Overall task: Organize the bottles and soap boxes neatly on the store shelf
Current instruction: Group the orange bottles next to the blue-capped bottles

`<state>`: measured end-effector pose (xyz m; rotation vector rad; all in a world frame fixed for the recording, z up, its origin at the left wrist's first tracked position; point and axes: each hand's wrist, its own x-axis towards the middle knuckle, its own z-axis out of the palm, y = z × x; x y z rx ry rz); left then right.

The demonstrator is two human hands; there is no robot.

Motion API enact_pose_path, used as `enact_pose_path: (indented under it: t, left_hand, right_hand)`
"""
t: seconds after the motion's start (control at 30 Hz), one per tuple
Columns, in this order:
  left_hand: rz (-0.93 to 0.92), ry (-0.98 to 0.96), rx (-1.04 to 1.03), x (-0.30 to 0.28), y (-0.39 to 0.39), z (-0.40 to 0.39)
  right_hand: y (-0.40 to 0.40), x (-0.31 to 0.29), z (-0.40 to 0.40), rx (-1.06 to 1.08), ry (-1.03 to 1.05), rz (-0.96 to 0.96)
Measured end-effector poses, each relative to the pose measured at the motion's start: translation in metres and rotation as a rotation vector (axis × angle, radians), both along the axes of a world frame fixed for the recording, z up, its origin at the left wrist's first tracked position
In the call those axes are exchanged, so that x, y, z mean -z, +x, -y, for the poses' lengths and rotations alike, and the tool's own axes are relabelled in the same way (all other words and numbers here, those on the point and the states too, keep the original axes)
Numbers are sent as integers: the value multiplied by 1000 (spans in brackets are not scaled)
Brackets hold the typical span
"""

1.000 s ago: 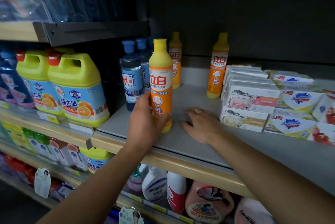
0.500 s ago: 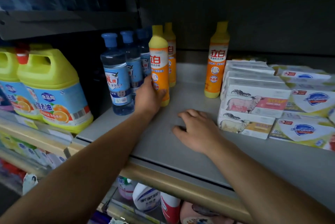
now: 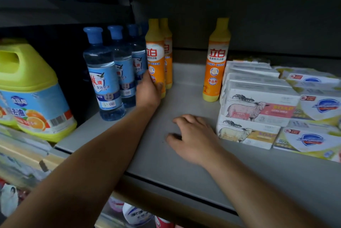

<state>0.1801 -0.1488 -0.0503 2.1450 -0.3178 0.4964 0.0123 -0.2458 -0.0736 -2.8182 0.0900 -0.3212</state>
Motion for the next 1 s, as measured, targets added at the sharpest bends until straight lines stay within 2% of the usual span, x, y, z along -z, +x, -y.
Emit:
enact_pose_path:
  t: [0.4, 0.67, 1.0]
  left_hand:
    - [29, -26, -63, 3, 3, -1]
    - [-34, -40, -66, 5, 6, -1]
    - [-66, 53, -102, 5, 9, -1]
  right_hand:
    - [0, -1, 0, -4, 21, -4]
    - [0, -1, 0, 2, 28, -3]
    - [1, -1, 1, -1, 34, -10]
